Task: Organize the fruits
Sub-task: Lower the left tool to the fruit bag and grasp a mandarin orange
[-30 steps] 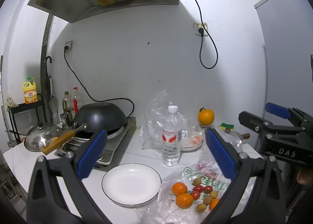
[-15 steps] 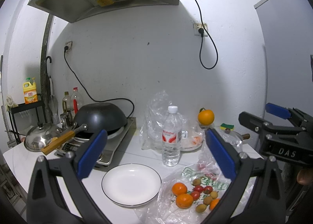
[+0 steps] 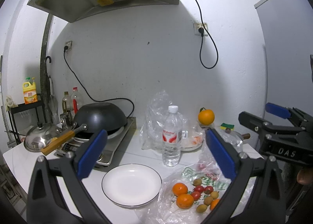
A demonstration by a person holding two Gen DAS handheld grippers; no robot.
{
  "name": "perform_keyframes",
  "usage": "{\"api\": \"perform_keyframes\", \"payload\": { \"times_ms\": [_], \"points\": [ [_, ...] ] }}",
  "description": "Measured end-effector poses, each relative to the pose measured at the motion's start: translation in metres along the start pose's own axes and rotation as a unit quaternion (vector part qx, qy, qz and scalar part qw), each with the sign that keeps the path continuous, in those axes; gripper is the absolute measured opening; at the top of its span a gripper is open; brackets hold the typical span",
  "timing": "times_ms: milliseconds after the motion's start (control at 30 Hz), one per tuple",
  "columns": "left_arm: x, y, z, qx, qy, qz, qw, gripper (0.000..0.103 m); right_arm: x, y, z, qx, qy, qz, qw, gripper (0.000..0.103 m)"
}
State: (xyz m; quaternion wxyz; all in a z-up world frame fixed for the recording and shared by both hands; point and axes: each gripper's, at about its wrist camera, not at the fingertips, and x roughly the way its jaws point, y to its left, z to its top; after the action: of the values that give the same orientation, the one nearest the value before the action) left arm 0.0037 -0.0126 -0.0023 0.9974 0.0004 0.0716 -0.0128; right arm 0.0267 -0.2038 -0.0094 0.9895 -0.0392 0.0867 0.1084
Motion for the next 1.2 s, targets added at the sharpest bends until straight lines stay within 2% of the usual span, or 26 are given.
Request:
{"api": "perform_keyframes", "payload": {
  "times_ms": [200, 300, 367, 500, 767, 900, 933, 1000, 1067, 1133, 1200],
  "points": [
    [0.007, -0.003, 0.000, 0.009, 0.004, -0.010, 0.9999, 0.101, 0.010, -0.002, -0.006, -0.007, 0.011, 0.004, 1.000, 0.094],
    [0.013, -0.009, -0.006, 0.029, 0.012, -0.014, 0.9994, 0.101, 0.013, -0.001, -0.012, -0.017, 0.020, 0.004, 1.000, 0.094],
    [0.021, -0.013, -0.013, 0.036, 0.029, -0.020, 0.9987, 0.101, 0.018, -0.001, -0.023, -0.020, 0.039, 0.011, 0.999, 0.094],
    [0.046, -0.023, -0.036, 0.059, 0.082, -0.026, 0.9945, 0.101, 0.040, -0.007, -0.056, -0.017, 0.106, 0.020, 0.994, 0.093],
    [0.083, -0.041, -0.077, 0.093, 0.158, -0.035, 0.9824, 0.101, 0.065, -0.029, -0.105, 0.000, 0.183, 0.028, 0.983, 0.092],
    [0.099, -0.043, -0.096, 0.106, 0.192, -0.025, 0.9753, 0.101, 0.078, -0.037, -0.119, 0.020, 0.215, 0.033, 0.976, 0.074],
    [0.103, -0.043, -0.101, 0.109, 0.202, -0.022, 0.9729, 0.098, 0.081, -0.038, -0.122, 0.021, 0.223, 0.038, 0.974, 0.068],
    [0.111, -0.045, -0.106, 0.120, 0.220, -0.020, 0.9679, 0.089, 0.086, -0.038, -0.128, 0.021, 0.233, 0.049, 0.971, 0.063],
    [0.118, -0.047, -0.112, 0.127, 0.232, -0.019, 0.9642, 0.089, 0.090, -0.038, -0.131, 0.023, 0.242, 0.056, 0.968, 0.059],
    [0.121, -0.048, -0.116, 0.130, 0.239, -0.023, 0.9620, 0.088, 0.093, -0.038, -0.133, 0.024, 0.249, 0.063, 0.966, 0.048],
    [0.123, -0.051, -0.119, 0.134, 0.243, -0.028, 0.9604, 0.087, 0.096, -0.038, -0.136, 0.023, 0.256, 0.070, 0.964, 0.047]
  ]
}}
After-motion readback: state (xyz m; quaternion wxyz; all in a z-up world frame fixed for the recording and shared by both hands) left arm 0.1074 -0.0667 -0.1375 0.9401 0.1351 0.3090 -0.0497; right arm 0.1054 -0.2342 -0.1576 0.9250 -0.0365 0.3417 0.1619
